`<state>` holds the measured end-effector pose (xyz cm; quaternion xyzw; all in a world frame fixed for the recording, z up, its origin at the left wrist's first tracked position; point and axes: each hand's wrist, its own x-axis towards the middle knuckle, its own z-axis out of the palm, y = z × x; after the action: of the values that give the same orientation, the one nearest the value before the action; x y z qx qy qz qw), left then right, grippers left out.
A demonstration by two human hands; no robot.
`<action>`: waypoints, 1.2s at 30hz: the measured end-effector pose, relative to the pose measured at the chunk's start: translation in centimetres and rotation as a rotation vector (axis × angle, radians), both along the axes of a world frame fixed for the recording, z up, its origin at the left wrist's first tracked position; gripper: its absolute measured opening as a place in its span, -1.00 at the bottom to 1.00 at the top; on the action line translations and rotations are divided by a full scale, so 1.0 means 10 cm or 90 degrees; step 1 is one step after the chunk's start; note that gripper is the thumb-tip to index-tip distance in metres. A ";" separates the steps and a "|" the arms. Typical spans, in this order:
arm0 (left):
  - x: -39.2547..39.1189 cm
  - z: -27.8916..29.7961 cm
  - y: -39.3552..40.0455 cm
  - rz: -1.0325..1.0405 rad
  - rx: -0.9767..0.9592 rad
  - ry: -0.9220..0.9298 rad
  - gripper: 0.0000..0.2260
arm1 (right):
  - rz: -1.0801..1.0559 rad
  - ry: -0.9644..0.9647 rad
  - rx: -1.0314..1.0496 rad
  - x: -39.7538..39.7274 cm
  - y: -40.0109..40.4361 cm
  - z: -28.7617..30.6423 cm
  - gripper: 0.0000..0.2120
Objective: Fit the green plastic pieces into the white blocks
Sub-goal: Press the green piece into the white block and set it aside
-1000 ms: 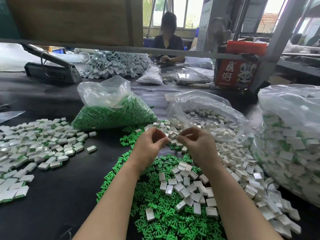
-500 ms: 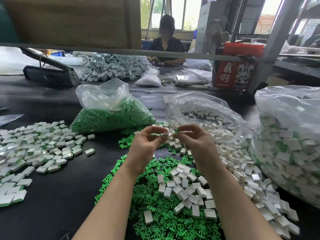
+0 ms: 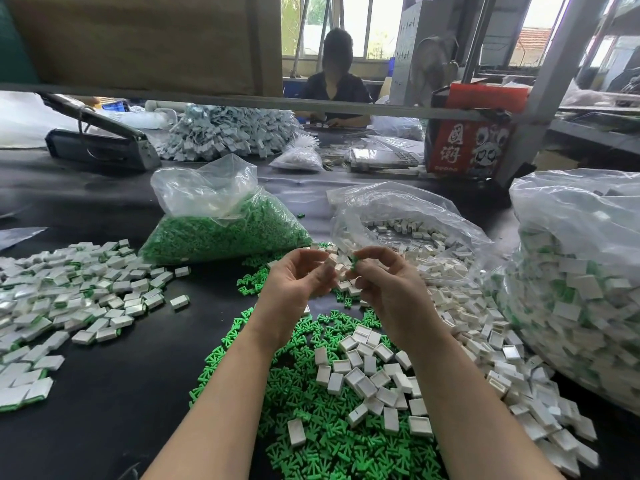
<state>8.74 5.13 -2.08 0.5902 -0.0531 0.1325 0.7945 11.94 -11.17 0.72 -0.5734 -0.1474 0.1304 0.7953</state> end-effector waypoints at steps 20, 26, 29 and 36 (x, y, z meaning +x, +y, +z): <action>0.00 0.00 0.01 -0.007 0.047 0.058 -0.84 | -0.093 -0.230 -0.163 0.01 0.04 -0.06 -0.92; -0.01 0.00 0.03 -0.001 0.062 0.061 -0.86 | -0.091 -0.278 -0.222 0.02 0.04 -0.06 -0.92; 0.00 0.01 0.04 -0.002 0.065 0.056 -0.86 | -0.086 -0.266 -0.226 0.02 0.04 -0.08 -0.92; 0.02 0.00 0.03 0.022 0.161 0.036 -0.93 | -0.046 -0.286 -0.416 0.03 0.09 -0.15 -0.80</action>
<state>8.90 5.43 -2.11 0.6902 -0.0369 0.1219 0.7124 12.25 -10.25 -0.79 -0.8153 -0.2481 0.0138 0.5230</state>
